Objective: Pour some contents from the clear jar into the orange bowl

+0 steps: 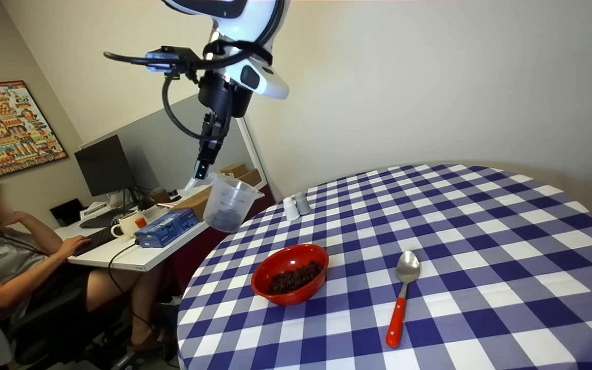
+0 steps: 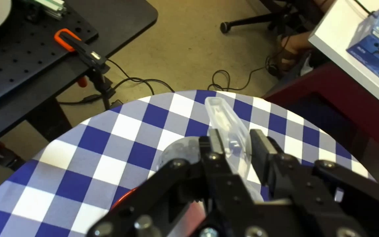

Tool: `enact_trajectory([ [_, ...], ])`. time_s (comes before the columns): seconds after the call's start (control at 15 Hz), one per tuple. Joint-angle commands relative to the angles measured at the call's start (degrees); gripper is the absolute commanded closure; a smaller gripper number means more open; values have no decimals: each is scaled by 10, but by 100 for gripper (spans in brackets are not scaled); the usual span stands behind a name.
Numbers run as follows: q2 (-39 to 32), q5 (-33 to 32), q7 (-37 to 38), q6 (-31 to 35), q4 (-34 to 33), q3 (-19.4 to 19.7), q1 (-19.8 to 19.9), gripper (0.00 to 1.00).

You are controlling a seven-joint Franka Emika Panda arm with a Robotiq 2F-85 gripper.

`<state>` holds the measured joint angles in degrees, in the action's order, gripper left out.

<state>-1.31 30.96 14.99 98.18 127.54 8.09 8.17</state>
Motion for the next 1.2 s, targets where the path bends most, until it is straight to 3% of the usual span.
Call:
enact_trajectory([
  [0.0,-15,-60,-40,-52,-40,-12,-11,93],
  [1.13,-79,-349,-263,-67,-84,-78,-73,93],
])
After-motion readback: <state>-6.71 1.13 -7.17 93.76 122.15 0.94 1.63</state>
